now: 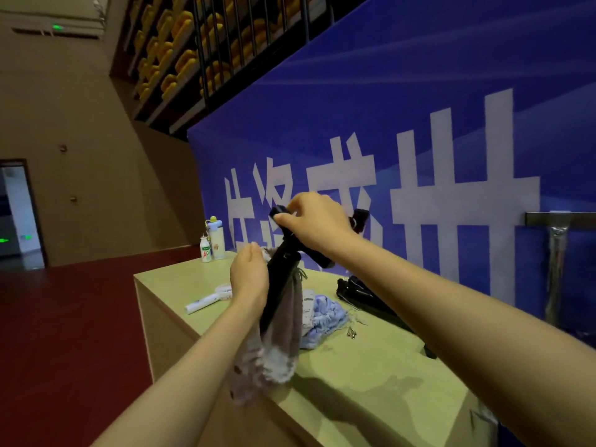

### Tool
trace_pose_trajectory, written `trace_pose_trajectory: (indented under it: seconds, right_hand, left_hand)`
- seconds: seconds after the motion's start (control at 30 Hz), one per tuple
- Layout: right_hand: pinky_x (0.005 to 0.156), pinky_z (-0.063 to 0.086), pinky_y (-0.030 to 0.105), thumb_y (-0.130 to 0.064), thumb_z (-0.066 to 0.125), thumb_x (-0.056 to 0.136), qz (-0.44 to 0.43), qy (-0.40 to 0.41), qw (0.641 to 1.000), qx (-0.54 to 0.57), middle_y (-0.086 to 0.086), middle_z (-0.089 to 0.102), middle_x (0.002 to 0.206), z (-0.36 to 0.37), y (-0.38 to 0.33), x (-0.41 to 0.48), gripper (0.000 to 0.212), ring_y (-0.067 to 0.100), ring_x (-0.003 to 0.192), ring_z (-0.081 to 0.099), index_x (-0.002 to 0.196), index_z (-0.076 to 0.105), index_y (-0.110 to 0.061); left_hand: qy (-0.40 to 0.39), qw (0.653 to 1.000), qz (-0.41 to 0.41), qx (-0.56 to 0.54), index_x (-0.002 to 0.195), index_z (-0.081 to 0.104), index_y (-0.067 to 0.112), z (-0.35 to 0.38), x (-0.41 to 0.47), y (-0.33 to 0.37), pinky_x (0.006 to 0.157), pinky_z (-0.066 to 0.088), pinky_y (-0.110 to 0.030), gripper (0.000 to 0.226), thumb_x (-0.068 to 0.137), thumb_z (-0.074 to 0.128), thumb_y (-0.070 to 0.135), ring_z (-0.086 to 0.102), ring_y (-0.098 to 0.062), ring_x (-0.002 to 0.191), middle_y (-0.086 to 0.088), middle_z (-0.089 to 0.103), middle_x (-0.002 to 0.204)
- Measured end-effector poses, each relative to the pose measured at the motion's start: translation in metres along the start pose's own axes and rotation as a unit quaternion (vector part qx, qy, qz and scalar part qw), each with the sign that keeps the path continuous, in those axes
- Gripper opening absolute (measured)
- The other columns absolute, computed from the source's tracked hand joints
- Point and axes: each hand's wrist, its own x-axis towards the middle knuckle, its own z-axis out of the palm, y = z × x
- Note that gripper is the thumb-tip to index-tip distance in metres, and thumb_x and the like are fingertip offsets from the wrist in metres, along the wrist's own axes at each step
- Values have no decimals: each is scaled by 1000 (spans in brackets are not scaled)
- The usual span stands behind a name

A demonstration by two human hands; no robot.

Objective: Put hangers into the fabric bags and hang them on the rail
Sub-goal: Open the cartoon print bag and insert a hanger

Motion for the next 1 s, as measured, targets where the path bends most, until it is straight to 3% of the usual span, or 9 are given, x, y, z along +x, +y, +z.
trace_pose_trajectory:
  seconds: [0.13,0.23,0.4,0.53,0.6,0.73,0.8,0.9,1.0]
  right_hand:
    - [86,42,39,-46,52,92,-50,-8,992,-116,4,66,82,2,-12,6,38,24,80,63,96,66,-12]
    - [93,33,41,-49,46,94,-57,7,984,-168,2,62,76,7,-4,6,37,23,78,59,87,60,-16]
    - [91,37,41,-46,49,93,-13,-5,994,-110,2,61,75,16,14,5,37,25,82,62,94,65,-13]
    - [90,36,41,-43,53,91,40,-5,995,-95,-3,51,58,15,24,12,36,22,70,56,68,52,-16]
    - [89,38,41,-43,55,91,62,-15,993,-98,-3,49,57,16,30,16,40,21,68,55,61,46,-18]
    - [85,51,41,-43,53,92,50,-28,998,-14,3,65,74,18,40,14,35,20,76,63,80,66,-12]
    - [82,51,35,-35,50,95,7,86,992,92,0,65,85,16,45,7,28,16,83,60,88,65,-12]
    - [67,45,32,-25,47,97,-41,228,956,179,-8,49,75,18,50,-20,22,12,71,48,77,50,-16]
    - [70,51,41,-37,51,93,-19,85,978,187,-5,54,82,40,53,-49,22,13,72,53,90,50,-16]
  left_hand:
    - [85,981,-151,-81,101,61,-2,7,5,-7,89,44,-42,40,99,29,22,55,-34,97,-18,61,103]
    - [91,977,-177,-82,111,58,-4,5,14,-15,94,44,-43,42,100,28,22,56,-39,109,-23,61,117]
    - [-12,999,-37,-22,91,53,1,12,6,-17,68,34,-34,40,102,25,28,47,-25,82,-14,57,88]
    - [-215,971,2,-108,96,56,24,18,-3,-21,85,50,-41,56,82,33,72,65,-26,91,-10,68,97]
    - [-284,954,90,-34,108,54,31,20,-10,-22,88,52,-37,40,82,51,60,66,-17,98,1,68,102]
    - [-269,946,173,53,114,57,25,23,-8,-18,68,48,-14,28,87,62,30,63,-6,86,7,67,91]
    - [-253,948,184,52,109,59,27,21,-2,-18,60,45,-11,21,88,61,29,63,-10,74,3,67,82]
    - [-198,966,166,25,102,58,28,14,13,-12,62,45,-17,13,89,60,31,61,-12,72,1,66,81]
    - [-155,976,155,9,98,56,24,7,26,0,68,44,-26,9,91,57,28,58,-10,76,5,62,80]
